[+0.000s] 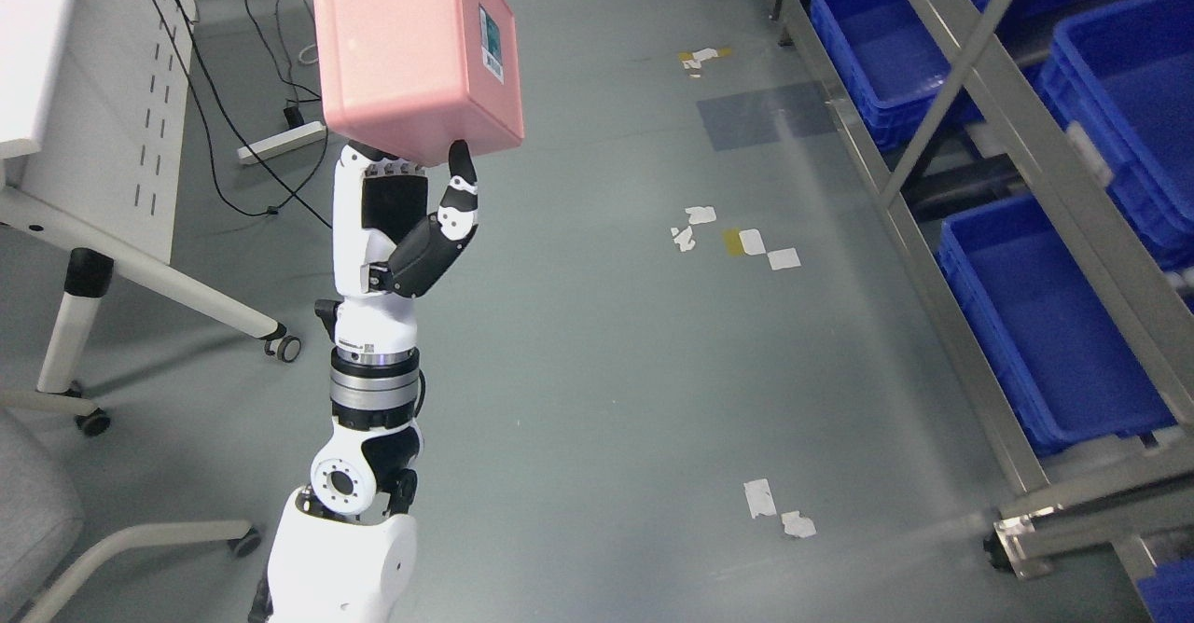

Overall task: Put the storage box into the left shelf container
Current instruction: 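Hold the pink box up in the left hand while turning toward the shelves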

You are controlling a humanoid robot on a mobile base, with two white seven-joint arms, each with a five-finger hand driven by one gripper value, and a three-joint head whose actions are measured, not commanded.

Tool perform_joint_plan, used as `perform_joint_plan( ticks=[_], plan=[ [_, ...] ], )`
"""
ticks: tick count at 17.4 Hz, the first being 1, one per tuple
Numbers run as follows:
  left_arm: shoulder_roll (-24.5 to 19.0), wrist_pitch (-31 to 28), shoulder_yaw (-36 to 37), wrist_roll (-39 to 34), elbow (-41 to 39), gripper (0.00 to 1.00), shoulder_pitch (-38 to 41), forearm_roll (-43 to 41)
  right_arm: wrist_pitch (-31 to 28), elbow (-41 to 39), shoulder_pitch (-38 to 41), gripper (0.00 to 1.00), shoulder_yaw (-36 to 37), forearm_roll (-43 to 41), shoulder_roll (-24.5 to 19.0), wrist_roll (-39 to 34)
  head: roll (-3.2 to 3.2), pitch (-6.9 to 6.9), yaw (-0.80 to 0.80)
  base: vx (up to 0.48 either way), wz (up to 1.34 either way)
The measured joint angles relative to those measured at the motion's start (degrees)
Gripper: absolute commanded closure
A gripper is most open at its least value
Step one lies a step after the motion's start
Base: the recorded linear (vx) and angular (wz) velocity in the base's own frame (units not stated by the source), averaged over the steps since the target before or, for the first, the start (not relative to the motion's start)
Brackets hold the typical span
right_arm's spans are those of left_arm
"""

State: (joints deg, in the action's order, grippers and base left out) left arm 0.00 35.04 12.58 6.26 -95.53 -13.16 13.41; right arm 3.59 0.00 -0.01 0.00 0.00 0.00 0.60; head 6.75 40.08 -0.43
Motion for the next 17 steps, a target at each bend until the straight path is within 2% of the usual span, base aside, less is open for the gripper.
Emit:
perform_joint_plan(
  ticks=[17],
  plan=[
    [0.01,-3.75,-5.96,-0.08,-0.44,0.99,3.89,1.14,0.09,0.00,0.01,0.00,0.00,0.00,0.00,0.19,0.00,0.00,0.00,0.397,0.14]
  ],
)
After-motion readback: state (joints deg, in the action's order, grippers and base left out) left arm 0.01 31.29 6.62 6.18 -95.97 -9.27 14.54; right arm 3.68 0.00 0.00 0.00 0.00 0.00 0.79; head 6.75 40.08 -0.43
